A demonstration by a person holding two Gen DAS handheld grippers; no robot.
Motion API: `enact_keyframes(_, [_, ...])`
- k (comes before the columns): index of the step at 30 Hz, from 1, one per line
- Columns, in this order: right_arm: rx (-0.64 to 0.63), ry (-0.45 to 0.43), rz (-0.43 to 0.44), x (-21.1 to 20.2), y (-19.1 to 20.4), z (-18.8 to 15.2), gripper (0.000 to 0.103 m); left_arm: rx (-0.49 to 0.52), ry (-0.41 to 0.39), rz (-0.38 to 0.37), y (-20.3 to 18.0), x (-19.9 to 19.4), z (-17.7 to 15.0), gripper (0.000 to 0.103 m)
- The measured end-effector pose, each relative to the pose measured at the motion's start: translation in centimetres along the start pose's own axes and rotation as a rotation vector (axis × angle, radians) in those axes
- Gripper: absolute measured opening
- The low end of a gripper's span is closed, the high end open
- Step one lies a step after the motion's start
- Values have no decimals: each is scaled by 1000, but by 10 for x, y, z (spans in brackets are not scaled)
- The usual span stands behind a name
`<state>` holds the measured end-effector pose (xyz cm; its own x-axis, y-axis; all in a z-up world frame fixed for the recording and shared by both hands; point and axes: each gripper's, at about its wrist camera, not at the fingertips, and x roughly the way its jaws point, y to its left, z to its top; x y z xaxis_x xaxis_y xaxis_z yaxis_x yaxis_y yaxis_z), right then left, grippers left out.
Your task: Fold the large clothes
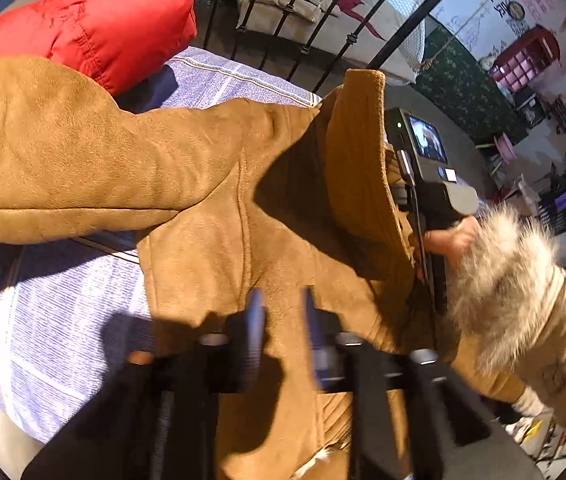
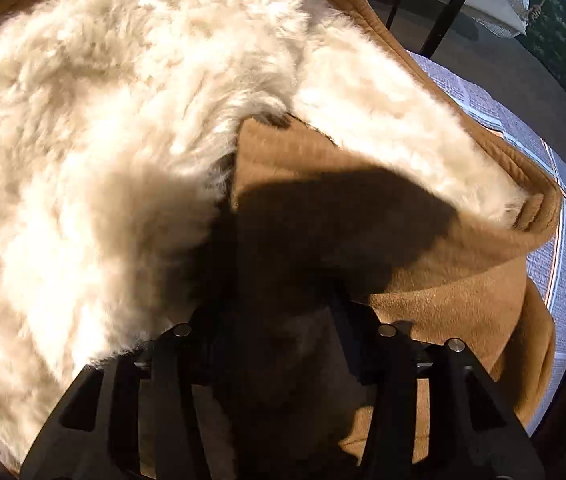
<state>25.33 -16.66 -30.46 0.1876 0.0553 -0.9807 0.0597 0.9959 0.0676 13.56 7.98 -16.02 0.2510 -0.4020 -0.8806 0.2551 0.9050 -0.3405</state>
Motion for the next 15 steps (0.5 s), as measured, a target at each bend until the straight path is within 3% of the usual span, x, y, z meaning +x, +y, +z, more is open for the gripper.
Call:
enact_keyframes(1, [8,-10,10,-1,-2,-4,55,13,-11,2,1,-2,-2,57])
enact_keyframes(2, [25,-18,28,-5,-7,-10,55,23,-21,4,0,-2,-3,59])
enact_keyframes(4, [59,-49,63,-27,-15,-21,55,38,-17,-5,-4,3,3,60])
enact_keyframes(7, [102,-242,108,-90,-31,-50,55,37,-34,-18,-6,10,20,60])
enact_keyframes(9, [131,-320,111,-119,-49,-67,56,37,-51,-19,-7,15,35,60])
enact_keyframes(13, [102,-221,94,-103,-66,-67,59,38,-69,-24,-14,23,64,60])
enact_keyframes(15, [69,-220,39,-81,-67,-45,59,55,-79,-27,-20,24,76,60])
